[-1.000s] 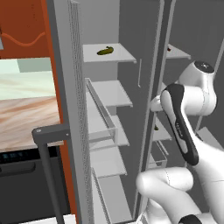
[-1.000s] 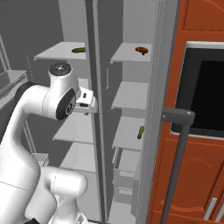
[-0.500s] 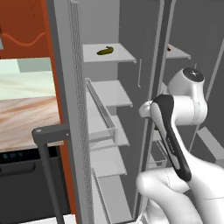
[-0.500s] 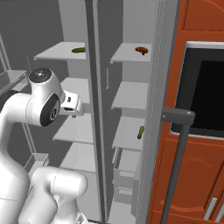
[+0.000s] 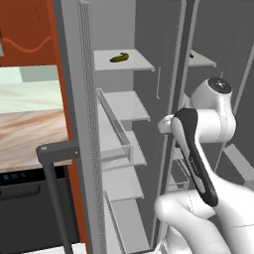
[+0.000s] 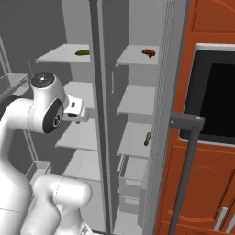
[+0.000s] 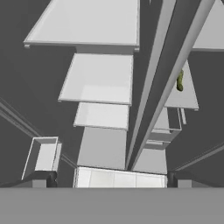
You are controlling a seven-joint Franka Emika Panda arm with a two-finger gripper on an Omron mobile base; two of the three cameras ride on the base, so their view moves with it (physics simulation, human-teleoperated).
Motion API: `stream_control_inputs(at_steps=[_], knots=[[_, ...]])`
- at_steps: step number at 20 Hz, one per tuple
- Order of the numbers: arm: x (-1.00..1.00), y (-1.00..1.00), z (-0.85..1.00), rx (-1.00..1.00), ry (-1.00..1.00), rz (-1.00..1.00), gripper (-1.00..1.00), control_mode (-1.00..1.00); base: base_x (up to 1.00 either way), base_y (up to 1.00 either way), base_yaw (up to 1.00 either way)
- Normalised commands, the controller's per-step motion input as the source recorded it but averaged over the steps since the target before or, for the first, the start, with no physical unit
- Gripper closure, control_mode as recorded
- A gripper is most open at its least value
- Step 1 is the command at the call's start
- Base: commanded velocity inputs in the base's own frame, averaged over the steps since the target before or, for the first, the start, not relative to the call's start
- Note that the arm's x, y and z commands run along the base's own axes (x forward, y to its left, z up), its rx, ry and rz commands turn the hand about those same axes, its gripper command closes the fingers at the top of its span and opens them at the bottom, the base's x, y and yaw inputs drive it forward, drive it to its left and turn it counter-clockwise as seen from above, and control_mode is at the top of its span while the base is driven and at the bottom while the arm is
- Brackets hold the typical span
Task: Pick up the frozen chicken drumstick from the freezer, place it on any shelf in the fridge, and close the fridge and freezer doors when done.
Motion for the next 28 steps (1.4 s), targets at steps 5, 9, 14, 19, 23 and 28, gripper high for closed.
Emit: stream_control_inputs(at_steps=[5, 9, 14, 19, 23, 28], knots=[[0.02, -0.04, 0.00, 0.00, 0.00, 0.00, -1.00, 1.00, 0.11, -0.32, 0.00], [0.00, 0.00, 0.00, 0.00, 0.00, 0.00, -1.00, 1.00, 0.19, -0.50, 0.00], [0.00, 0.00, 0.00, 0.00, 0.00, 0.00, -1.00, 1.00, 0.27, -0.37, 0.00], [0.00, 0.00, 0.00, 0.00, 0.00, 0.00, -1.00, 1.00, 0.43, -0.17, 0.00], [0.00, 0.00, 0.00, 0.00, 0.00, 0.00, -1.00, 1.00, 0.48, -0.33, 0.00], [0.00, 0.00, 0.00, 0.00, 0.00, 0.00, -1.00, 1.00, 0.26, -0.53, 0.00]])
